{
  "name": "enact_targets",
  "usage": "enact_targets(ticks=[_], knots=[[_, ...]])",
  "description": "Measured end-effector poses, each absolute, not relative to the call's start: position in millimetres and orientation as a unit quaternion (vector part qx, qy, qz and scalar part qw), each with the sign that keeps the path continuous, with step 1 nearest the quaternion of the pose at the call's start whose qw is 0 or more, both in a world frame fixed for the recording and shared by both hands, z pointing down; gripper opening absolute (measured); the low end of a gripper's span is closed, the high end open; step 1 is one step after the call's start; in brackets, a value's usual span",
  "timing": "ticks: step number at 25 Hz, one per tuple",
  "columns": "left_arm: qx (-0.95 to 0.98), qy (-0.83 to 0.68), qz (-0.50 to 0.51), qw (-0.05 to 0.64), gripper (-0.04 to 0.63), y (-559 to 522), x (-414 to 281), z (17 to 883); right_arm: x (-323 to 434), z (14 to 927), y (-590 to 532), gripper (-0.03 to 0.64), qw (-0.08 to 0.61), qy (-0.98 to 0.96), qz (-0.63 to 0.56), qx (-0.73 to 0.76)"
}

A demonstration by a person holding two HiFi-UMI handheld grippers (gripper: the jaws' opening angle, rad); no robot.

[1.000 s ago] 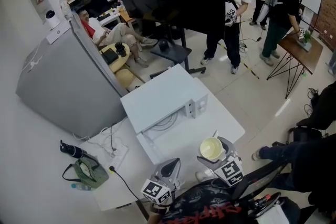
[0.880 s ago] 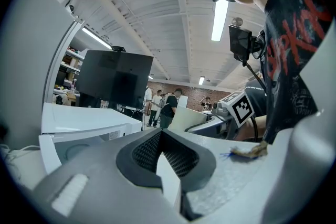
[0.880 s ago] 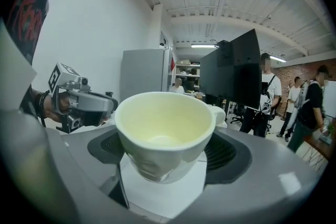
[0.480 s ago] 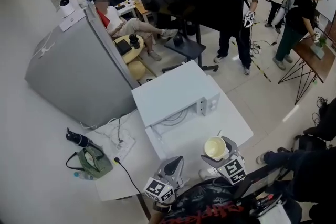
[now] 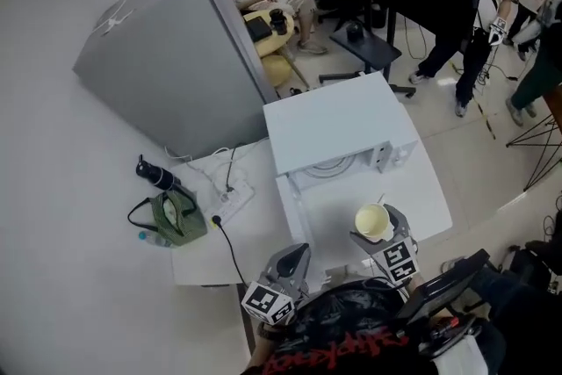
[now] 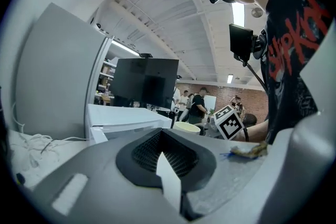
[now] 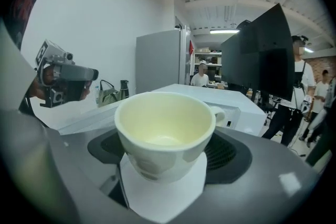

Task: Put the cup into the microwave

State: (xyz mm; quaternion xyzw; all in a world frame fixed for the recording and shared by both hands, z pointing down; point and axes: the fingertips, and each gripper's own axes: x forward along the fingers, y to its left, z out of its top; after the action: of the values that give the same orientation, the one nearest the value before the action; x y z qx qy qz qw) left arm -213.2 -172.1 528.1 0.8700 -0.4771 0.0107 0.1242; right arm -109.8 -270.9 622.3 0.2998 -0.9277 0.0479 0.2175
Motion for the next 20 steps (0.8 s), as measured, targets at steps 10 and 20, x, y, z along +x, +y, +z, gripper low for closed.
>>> enact_targets(ticks=[10, 20], knots=[[0.796, -0.586, 0.011, 0.149, 0.003, -150, -265, 530, -186, 684, -336, 0.448, 0.228, -0.937, 0.059, 0.257], [0.736, -0.659, 0.021, 0.154, 0.003, -135, -293, 529, -253, 757, -415, 0.448, 0.254, -0.925, 0.061, 0.276]])
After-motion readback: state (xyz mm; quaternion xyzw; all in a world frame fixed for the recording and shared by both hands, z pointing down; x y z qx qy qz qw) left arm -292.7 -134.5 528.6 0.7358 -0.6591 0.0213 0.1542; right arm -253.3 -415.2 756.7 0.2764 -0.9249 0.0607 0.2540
